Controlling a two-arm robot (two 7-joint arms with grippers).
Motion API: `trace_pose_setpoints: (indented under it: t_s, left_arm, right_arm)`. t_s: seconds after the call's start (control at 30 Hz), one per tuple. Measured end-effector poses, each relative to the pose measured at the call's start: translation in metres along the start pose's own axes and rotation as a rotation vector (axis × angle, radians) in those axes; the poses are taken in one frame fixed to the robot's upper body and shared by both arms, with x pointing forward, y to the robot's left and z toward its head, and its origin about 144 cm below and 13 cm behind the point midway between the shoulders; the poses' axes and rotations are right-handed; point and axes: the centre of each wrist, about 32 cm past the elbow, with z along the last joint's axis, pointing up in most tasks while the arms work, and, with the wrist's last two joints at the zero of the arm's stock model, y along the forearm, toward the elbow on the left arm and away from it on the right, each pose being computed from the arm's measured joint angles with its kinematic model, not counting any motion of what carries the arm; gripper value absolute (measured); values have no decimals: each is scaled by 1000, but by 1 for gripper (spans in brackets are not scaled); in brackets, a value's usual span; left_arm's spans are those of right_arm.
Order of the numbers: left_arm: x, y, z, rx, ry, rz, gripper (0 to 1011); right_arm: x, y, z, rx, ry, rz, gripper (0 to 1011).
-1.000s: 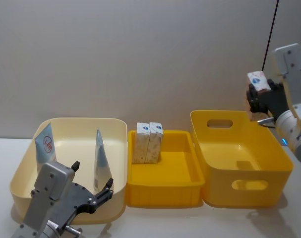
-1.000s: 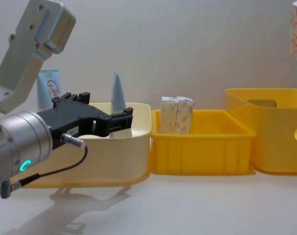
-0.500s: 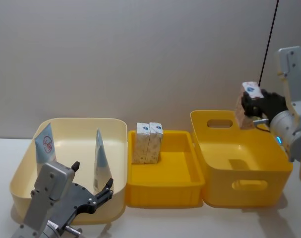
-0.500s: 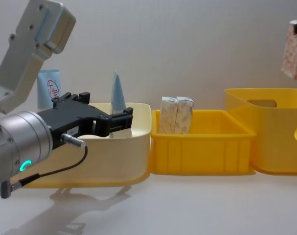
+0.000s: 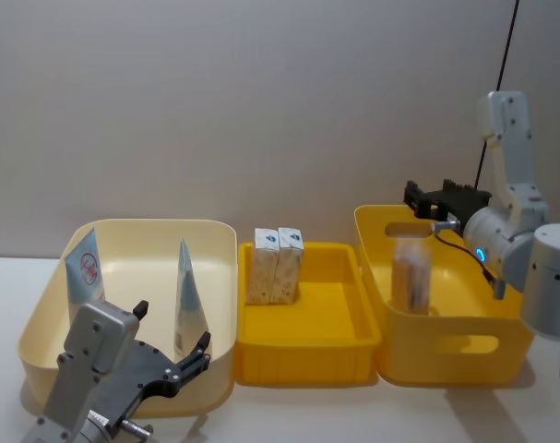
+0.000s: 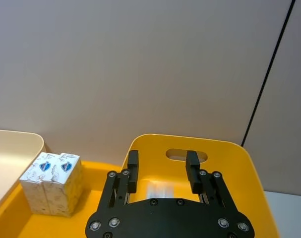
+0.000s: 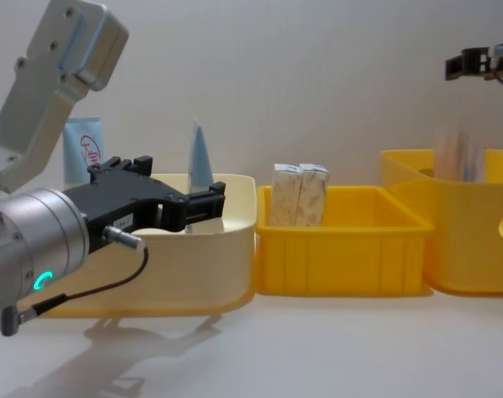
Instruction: Bimanual collaborative sorting of washing and personal care products
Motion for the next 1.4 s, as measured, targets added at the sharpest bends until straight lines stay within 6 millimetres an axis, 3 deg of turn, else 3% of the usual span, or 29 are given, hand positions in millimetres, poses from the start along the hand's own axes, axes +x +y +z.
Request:
trace_pose_setpoints:
  t_s: [0.5, 0.83, 1.4]
  left_arm:
    - [0, 0, 0, 0, 0, 0, 1003]
    - [7, -8, 2, 17, 1, -12, 1003]
    - [18, -38, 6, 54, 1, -48, 1003]
  right_arm:
    - [-7, 9, 1, -24, 46, 39, 998]
    - [-9, 10, 1, -29, 55, 48, 1001]
    - [-10, 11, 1, -33, 60, 52, 1001]
